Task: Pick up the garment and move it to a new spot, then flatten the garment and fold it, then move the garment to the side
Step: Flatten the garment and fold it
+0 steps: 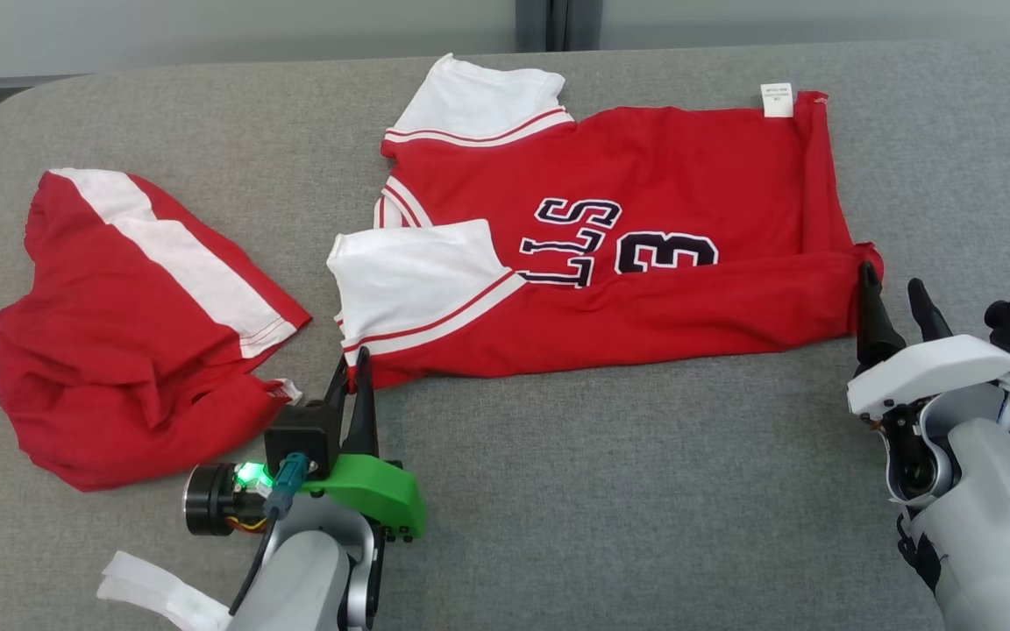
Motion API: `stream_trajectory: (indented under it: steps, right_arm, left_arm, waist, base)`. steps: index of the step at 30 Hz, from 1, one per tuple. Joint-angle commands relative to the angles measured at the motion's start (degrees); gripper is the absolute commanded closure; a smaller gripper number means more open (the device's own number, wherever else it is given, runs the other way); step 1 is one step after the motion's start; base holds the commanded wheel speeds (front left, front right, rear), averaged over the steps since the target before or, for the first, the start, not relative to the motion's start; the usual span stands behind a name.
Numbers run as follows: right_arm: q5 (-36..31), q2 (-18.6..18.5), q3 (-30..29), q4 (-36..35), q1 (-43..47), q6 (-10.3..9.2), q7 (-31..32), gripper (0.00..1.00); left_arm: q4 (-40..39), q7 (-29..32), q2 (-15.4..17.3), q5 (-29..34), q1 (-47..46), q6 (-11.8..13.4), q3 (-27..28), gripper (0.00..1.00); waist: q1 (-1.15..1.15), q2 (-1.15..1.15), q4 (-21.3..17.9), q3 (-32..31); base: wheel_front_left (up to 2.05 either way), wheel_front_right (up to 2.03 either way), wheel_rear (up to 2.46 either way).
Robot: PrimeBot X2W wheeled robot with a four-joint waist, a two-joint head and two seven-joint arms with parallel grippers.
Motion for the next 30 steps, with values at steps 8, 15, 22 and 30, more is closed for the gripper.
stream_trajectory:
  steps: [8, 15, 22, 30]
  right_arm:
    - [-2.47, -1.48, 3.72, 3.75, 0.26, 0.0, 0.12, 0.0]
    - [-3.77, -0.88, 3.83, 11.58, -3.3, 0.0, 1.26, 0.0]
    - [-3.35, -0.83, 6.39, 13.52, -4.54, 0.0, 0.67, 1.0]
    - [-9.73, -5.47, 9.17, 14.48, -4.8, -0.03, -0.8, 1.0]
  left_arm:
    - [0.15, -0.01, 0.31, -0.42, -1.21, 0.28, -0.59, 1.0]
    - [0.11, -0.01, 0.31, -0.77, -1.58, 0.45, -1.37, 1.0]
    - [0.96, -0.01, 0.31, -0.86, -0.97, 0.27, -1.58, 1.0]
    - [2.54, -0.01, 0.31, -1.39, 0.36, -0.83, -1.56, 1.0]
  waist:
    - [0.0, 0.0, -0.5, 0.3]
    - [0.0, 0.0, 0.49, 0.98]
    - [0.0, 0.0, 0.51, 0.46]
    - [0.0, 0.0, -0.57, -1.46]
  base:
    - [0.0, 0.0, 0.0]
    - [0.0, 0.0, 0.0]
    - [0.0, 0.0, 0.0]
    - [0.0, 0.0, 0.0]
